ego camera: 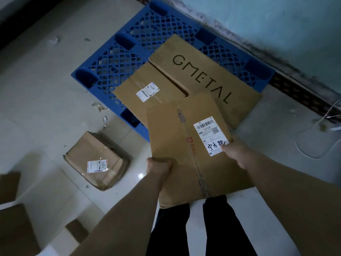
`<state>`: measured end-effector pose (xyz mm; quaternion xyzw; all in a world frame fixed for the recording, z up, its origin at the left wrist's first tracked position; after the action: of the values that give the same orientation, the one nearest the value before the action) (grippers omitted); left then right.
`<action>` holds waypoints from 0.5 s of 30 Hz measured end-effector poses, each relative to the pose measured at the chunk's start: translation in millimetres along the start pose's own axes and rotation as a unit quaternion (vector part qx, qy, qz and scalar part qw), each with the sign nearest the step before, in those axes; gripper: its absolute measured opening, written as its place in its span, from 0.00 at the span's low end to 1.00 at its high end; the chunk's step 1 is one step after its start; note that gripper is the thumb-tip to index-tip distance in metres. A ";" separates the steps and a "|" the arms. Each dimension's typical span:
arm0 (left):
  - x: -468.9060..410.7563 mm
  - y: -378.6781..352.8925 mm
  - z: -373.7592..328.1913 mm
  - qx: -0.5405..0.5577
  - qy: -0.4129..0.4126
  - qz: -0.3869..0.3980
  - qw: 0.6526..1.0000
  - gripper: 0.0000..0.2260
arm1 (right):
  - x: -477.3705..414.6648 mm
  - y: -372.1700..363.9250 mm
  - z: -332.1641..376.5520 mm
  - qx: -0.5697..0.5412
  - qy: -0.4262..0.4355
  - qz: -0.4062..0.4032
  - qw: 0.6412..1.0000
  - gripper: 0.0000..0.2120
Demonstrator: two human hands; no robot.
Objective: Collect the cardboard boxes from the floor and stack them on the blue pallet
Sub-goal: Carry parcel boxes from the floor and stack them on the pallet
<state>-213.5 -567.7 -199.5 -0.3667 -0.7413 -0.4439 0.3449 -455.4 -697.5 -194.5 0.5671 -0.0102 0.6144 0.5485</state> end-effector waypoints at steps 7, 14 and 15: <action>-28.4 -65.9 5.9 0.025 0.069 -0.056 0.996 0.26 | -92.6 -11.9 5.8 0.064 -0.010 0.057 0.996 0.20; -67.0 -160.1 27.3 0.044 0.145 -0.085 0.985 0.32 | -194.3 -20.1 -5.1 0.103 0.015 0.091 0.990 0.25; -75.7 -173.0 31.4 0.056 0.160 -0.084 0.982 0.32 | -206.9 -22.5 -5.7 0.105 0.018 0.095 0.990 0.26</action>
<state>-329.0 -615.3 -344.4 -0.2077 -0.7283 -0.4820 0.4406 -494.5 -822.0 -356.8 0.6072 0.0106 0.6713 0.4250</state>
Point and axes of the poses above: each hand's wrist, its own x-axis away from the middle knuckle, its own y-axis out of the back of the hand, z = x × y, the point moved 3 cm from there along -x, towards the middle knuckle, and after that the axes turned 7 degrees about -z, right-handed, at the moved point
